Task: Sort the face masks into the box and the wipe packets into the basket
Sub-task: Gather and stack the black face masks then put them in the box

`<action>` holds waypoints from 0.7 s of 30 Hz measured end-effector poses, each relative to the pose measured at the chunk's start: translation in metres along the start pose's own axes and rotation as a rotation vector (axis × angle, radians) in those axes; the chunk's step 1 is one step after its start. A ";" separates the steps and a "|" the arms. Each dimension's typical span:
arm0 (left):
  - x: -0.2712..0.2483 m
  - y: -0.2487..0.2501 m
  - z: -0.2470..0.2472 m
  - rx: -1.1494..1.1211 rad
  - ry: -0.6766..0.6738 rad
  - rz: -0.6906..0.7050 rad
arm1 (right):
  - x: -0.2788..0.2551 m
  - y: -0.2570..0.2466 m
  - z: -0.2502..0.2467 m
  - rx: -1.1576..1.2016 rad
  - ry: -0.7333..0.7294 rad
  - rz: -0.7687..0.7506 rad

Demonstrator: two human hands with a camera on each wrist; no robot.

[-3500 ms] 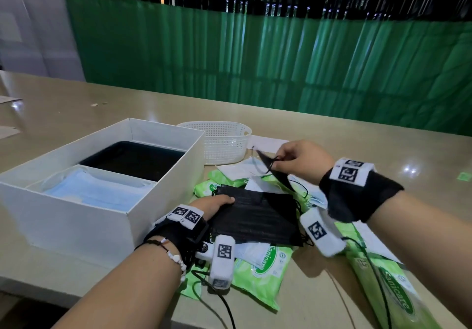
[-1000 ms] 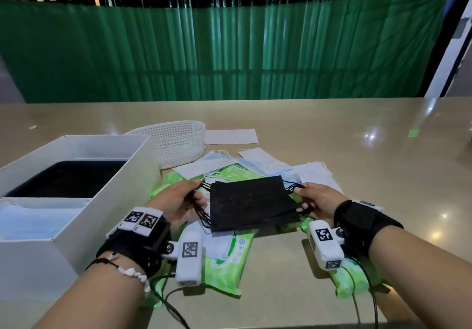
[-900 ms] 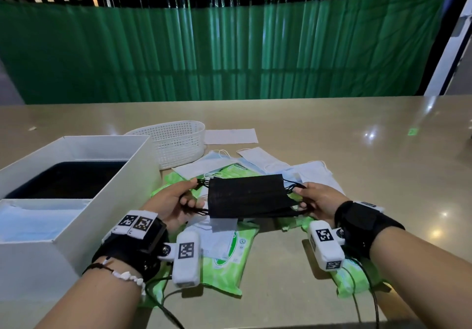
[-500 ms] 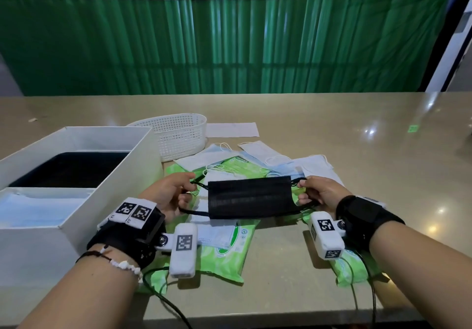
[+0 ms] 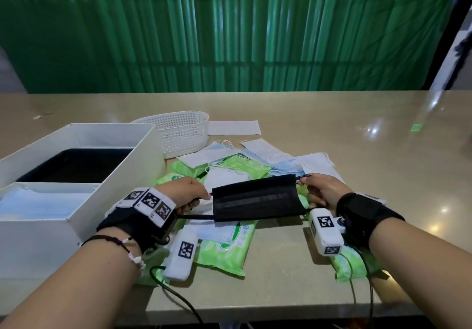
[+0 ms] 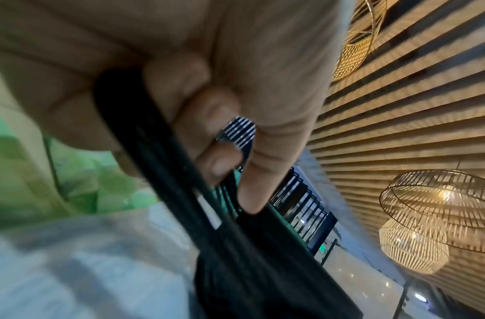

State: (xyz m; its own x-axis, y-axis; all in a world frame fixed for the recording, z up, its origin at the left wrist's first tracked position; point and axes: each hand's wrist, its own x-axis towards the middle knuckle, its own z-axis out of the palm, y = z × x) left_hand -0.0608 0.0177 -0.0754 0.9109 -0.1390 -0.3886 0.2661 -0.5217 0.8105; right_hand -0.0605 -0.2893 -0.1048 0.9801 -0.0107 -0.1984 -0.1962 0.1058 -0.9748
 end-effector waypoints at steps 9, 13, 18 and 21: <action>-0.028 0.033 -0.017 -0.579 0.155 0.205 | -0.004 -0.001 0.000 -0.030 0.035 -0.052; -0.057 0.054 -0.025 -0.828 0.074 0.337 | -0.005 -0.002 0.004 -0.004 0.068 -0.037; -0.077 0.067 -0.046 -0.818 0.041 0.449 | -0.013 -0.017 0.011 -0.006 0.012 -0.122; -0.086 0.074 -0.066 -0.799 0.139 0.490 | -0.017 -0.035 0.022 0.083 -0.048 -0.222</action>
State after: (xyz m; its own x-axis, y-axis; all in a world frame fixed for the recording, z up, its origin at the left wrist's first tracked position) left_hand -0.0988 0.0469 0.0473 0.9942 -0.0613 0.0886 -0.0658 0.3061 0.9497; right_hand -0.0693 -0.2714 -0.0651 0.9996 0.0040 0.0269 0.0256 0.1874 -0.9820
